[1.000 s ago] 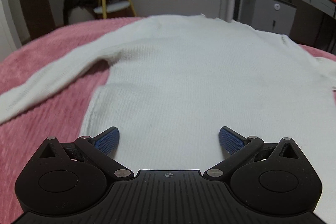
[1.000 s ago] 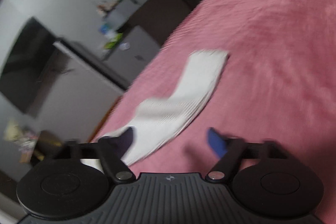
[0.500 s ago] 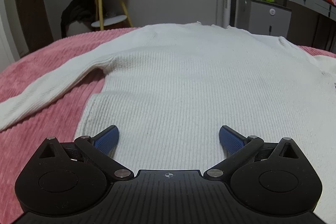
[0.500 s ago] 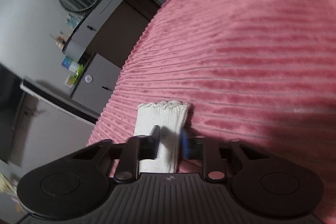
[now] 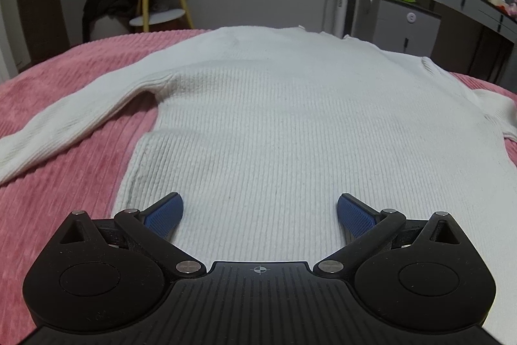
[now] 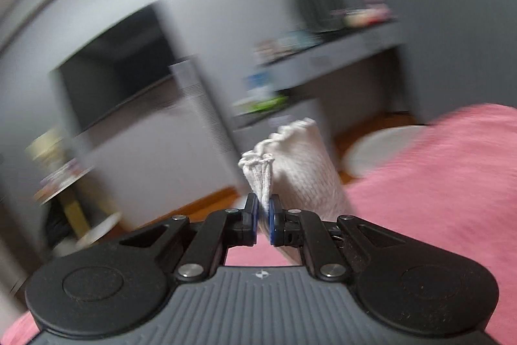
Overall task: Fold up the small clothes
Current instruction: 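Lay the held sleeve across the sweater body and open the right gripper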
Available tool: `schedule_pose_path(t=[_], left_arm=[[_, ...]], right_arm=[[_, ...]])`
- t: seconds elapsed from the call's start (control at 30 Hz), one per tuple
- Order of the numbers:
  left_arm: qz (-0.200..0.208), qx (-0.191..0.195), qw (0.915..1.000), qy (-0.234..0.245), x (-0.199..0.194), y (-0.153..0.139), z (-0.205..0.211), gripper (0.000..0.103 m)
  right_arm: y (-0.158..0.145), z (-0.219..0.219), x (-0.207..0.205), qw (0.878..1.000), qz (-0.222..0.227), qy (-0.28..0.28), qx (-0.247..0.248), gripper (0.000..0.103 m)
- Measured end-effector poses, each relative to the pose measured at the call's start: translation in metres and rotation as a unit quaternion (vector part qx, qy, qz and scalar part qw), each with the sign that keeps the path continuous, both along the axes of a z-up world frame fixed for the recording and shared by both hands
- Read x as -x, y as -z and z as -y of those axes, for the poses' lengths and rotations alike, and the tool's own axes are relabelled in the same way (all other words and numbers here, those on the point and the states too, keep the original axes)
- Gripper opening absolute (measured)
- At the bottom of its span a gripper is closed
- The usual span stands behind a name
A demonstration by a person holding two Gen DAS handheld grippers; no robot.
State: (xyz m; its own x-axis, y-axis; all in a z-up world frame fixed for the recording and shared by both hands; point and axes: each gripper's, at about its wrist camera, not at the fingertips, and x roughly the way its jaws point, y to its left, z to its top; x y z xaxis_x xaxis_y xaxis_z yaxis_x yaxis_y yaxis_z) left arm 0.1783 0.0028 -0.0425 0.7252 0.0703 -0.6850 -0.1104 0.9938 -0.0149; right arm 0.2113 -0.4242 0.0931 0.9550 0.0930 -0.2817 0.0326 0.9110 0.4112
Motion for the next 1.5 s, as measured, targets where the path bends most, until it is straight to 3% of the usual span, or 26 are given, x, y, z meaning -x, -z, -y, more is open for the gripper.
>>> schedule_pose_path(t=[0.1,0.2,0.37,0.53,0.63,0.7,0.83,0.9,0.97,1.03,1.07,1.13,1.23,1.3,1.37,1.4,1.5], left_arm=[[0.001,-0.005,0.9999,0.009,0.001,-0.001,-0.001,0.103],[0.004,0.008,0.9998,0.017,0.002,-0.004,-0.006,0.103],[0.011,0.073,0.9968,0.031,-0.003,-0.013,-0.020,0.103],[0.028,0.125,0.9898,0.062,-0.018,-0.030,-0.020,0.103],[0.034,0.135,0.9862,0.090,-0.038,-0.038,-0.006,0.103],[0.031,0.140,0.9831,0.114,-0.059,-0.041,0.007,0.103],[-0.011,0.209,0.9675,0.142,-0.114,-0.035,0.026,0.102],[-0.028,0.251,0.9573,0.141,-0.139,-0.030,0.031,0.094],[-0.054,0.278,0.9478,0.147,-0.159,-0.023,0.038,0.076],[-0.076,0.283,0.9435,0.155,-0.172,-0.015,0.044,0.072],[-0.080,0.274,0.9456,0.155,-0.176,-0.011,0.045,0.072],[-0.083,0.268,0.9486,0.147,-0.179,-0.008,0.043,0.060],[-0.094,0.311,0.9375,0.125,-0.181,-0.002,0.032,0.052],[-0.099,0.327,0.9330,0.114,-0.180,-0.002,0.024,0.053],[-0.094,0.313,0.9384,0.112,-0.176,-0.006,0.017,0.057],[-0.091,0.308,0.9405,0.110,-0.174,-0.008,0.015,0.065],[-0.095,0.320,0.9369,0.104,-0.173,-0.006,0.008,0.067]], right_arm=[[0.003,-0.071,-0.016,0.995,-0.007,-0.093,0.031,0.007],[0.015,-0.110,-0.021,0.989,-0.042,-0.141,0.006,0.034],[0.044,-0.094,0.009,0.995,-0.062,-0.050,-0.059,0.037],[0.092,-0.070,0.046,0.990,-0.105,0.026,-0.093,0.037],[0.119,-0.058,0.039,0.983,-0.139,0.036,-0.117,0.037],[0.126,-0.055,0.040,0.982,-0.134,0.038,-0.128,0.037],[0.132,-0.057,0.032,0.981,-0.137,0.038,-0.128,0.037],[0.133,-0.053,0.030,0.979,-0.138,0.040,-0.145,0.037],[0.138,-0.048,0.030,0.977,-0.138,0.040,-0.158,0.037],[0.139,-0.047,0.026,0.976,-0.140,0.042,-0.163,0.037],[0.141,-0.045,0.025,0.975,-0.139,0.044,-0.168,0.037],[0.142,-0.042,0.024,0.972,-0.140,0.042,-0.182,0.037],[0.145,-0.042,0.023,0.971,-0.138,0.039,-0.193,0.037],[0.145,-0.043,0.022,0.971,-0.140,0.035,-0.193,0.037],[0.143,-0.044,0.023,0.971,-0.135,0.032,-0.193,0.038],[0.142,-0.045,0.024,0.972,-0.133,0.034,-0.190,0.038],[0.141,-0.046,0.025,0.972,-0.133,0.039,-0.190,0.040]])
